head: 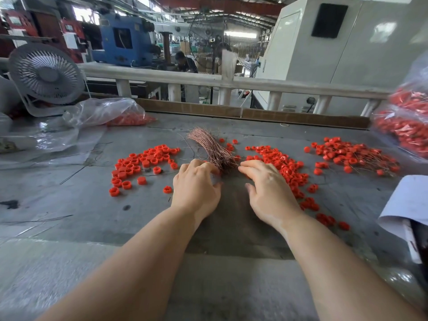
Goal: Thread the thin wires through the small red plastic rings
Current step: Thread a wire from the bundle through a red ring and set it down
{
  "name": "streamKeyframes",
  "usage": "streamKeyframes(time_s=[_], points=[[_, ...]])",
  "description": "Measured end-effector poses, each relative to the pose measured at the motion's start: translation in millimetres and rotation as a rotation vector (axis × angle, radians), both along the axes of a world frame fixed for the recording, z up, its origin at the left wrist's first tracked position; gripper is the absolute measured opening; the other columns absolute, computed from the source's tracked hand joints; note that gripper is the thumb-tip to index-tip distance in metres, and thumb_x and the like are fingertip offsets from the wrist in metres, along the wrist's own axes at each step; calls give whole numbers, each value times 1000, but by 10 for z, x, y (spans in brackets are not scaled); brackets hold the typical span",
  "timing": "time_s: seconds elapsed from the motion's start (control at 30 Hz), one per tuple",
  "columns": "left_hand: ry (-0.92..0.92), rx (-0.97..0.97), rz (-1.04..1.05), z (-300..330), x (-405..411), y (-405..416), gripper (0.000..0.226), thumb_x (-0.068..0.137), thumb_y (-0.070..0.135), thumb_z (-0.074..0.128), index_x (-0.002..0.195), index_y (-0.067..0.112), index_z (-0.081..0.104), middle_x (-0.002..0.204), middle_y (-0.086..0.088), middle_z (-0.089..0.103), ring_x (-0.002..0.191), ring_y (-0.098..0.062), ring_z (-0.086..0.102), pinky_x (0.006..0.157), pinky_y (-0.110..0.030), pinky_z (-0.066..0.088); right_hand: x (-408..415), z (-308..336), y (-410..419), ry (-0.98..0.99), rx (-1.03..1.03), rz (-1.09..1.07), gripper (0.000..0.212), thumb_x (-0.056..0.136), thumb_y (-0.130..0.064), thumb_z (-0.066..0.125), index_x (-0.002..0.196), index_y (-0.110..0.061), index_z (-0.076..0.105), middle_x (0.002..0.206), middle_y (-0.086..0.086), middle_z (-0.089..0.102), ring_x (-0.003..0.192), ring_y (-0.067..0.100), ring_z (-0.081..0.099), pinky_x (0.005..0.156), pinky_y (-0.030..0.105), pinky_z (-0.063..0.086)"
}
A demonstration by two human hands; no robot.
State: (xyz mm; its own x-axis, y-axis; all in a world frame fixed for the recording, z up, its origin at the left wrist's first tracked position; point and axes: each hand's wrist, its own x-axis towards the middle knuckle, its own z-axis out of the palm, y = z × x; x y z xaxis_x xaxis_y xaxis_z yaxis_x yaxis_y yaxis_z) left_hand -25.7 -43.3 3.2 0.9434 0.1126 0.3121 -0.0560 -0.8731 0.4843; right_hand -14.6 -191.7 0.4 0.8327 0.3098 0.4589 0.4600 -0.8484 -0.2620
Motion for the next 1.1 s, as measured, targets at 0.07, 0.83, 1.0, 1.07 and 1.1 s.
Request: streamKeyframes(time_s=[0.07, 0.83, 1.0, 1.07, 1.1], points=[[-14, -18, 7, 5, 7, -8, 32, 89, 29, 57, 120, 27, 57, 131, 2, 47, 124, -21, 33, 101, -32, 25, 3, 9, 3, -23, 24, 3, 37, 87, 1, 52, 120, -9, 61, 126, 0, 57, 116, 21, 46, 102, 26, 31], [-43, -1079, -459, 169, -96, -31, 20, 89, 5, 56, 83, 17, 71, 65, 6, 68, 57, -3, 54, 53, -14, 42, -104, 145, 141, 96, 524, 208, 40, 81, 5, 59, 107, -25, 64, 92, -15, 64, 71, -4, 54, 72, 7, 41], [-47, -1229, -418, 193, -86, -27, 22, 92, 10, 52, 82, 18, 71, 65, 6, 67, 52, -2, 51, 51, -14, 40, -64, 135, 118, 58, 593, 125, 15, 86, -4, 61, 89, -15, 70, 74, -17, 60, 67, -3, 53, 71, 14, 44], [-76, -1297, -353, 201, -76, -6, 22, 93, 12, 52, 82, 19, 70, 64, 7, 67, 50, -1, 51, 49, -12, 40, -55, 136, 106, 33, 613, 85, 14, 86, -5, 62, 88, -15, 71, 75, -14, 62, 68, 0, 54, 70, 16, 44], [-87, -1320, -322, 201, -70, 6, 22, 93, 13, 52, 82, 19, 70, 65, 8, 67, 49, -1, 51, 48, -12, 40, -54, 137, 100, 16, 612, 64, 14, 85, -5, 62, 88, -15, 72, 76, -12, 63, 69, 3, 55, 70, 17, 44]])
